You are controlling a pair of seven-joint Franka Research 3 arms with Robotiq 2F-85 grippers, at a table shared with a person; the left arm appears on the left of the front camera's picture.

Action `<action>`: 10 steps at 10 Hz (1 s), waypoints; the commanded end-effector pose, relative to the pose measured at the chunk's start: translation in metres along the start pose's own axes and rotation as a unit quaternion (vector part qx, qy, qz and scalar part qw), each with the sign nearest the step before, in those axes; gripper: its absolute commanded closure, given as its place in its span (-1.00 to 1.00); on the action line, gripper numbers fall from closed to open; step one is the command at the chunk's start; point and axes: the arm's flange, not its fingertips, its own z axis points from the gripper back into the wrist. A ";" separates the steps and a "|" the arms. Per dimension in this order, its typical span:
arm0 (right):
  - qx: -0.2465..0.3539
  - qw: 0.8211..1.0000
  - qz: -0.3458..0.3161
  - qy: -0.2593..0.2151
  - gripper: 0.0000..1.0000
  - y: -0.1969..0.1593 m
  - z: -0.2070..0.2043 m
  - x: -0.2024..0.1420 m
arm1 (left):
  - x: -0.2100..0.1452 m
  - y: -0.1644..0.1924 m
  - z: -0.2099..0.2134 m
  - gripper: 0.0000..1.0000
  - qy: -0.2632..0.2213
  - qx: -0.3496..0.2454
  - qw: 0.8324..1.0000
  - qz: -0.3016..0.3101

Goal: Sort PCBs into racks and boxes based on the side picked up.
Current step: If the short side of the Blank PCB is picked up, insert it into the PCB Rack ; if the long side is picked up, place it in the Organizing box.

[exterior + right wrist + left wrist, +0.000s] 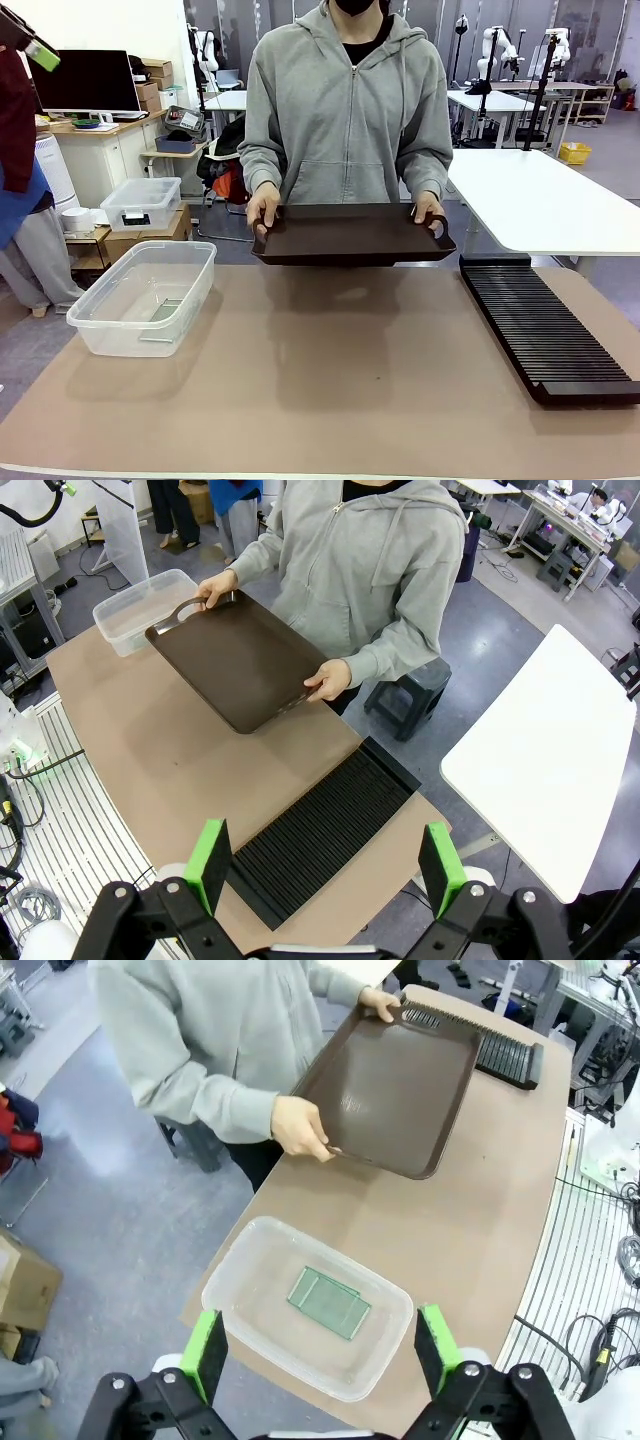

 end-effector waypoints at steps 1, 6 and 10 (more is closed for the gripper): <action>0.002 1.000 0.001 0.000 -1.00 0.003 -0.002 0.000 | 0.005 0.016 0.013 -1.00 -0.029 -0.017 0.999 -0.024; 0.002 1.000 0.001 0.000 -1.00 0.003 -0.002 0.000 | 0.014 0.014 0.030 -1.00 -0.061 -0.004 0.997 -0.045; 0.002 1.000 0.001 0.000 -1.00 0.003 -0.002 0.000 | 0.017 0.008 0.036 -1.00 -0.071 -0.014 0.995 -0.062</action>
